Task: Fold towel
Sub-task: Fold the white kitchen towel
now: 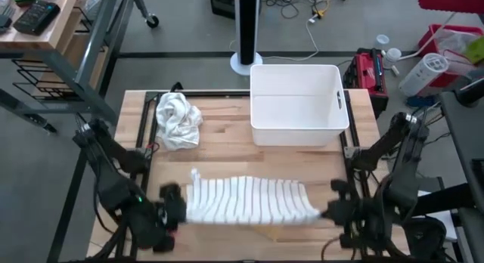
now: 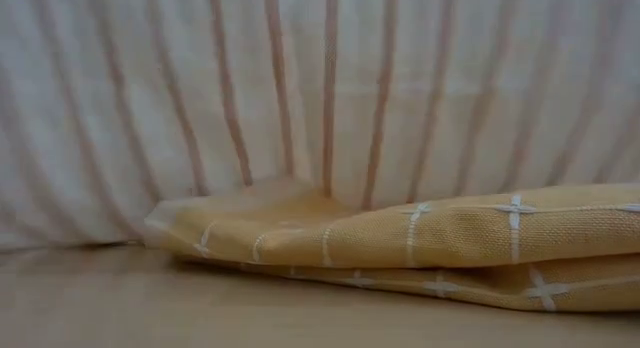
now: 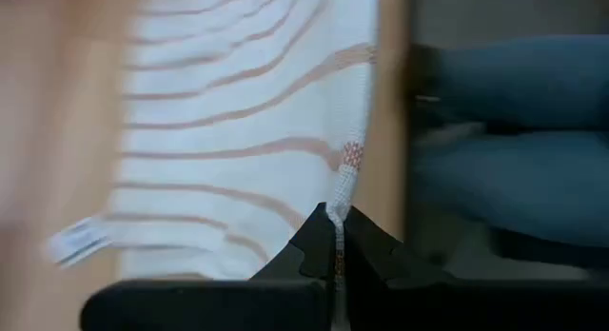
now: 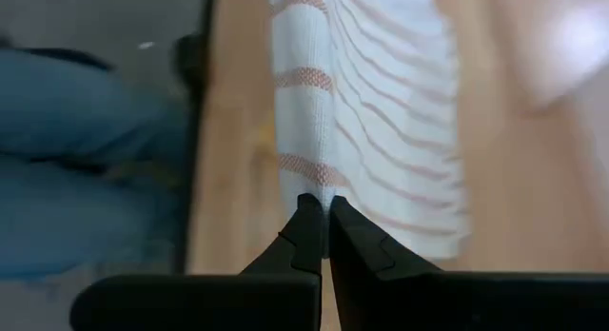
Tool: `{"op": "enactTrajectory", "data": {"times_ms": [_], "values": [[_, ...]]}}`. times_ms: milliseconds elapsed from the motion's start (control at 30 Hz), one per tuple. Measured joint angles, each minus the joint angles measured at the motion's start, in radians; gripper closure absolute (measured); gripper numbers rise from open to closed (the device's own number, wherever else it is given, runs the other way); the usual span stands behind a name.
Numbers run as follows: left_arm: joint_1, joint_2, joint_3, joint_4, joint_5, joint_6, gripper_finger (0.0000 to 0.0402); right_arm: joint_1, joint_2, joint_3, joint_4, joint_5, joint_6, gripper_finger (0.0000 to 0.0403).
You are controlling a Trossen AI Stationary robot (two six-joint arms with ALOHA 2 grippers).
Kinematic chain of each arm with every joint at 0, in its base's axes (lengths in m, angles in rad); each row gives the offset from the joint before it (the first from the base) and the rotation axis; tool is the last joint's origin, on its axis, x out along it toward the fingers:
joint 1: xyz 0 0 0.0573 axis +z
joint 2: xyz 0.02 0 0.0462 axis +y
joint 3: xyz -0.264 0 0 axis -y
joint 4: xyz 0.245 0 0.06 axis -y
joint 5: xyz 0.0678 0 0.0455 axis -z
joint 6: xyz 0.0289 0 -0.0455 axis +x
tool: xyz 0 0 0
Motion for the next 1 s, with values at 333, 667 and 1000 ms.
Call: {"op": "enactTrajectory", "data": {"times_ms": [333, 667, 1000], "values": [[-0.042, 0.034, -0.216, 0.413, 0.144, -0.063, 0.0401, 0.072, 0.074, -0.094, 0.288, -0.049, 0.194, 0.0403], [-0.005, -0.04, -0.386, 0.339, -0.043, -0.053, 0.0401, 0.022, 0.078, -0.097, 0.064, -0.021, 0.304, 0.0403], [0.149, -0.136, -0.537, 0.318, -0.05, 0.048, 0.0401, -0.104, 0.069, -0.098, -0.228, -0.042, 0.395, 0.0403]]}}
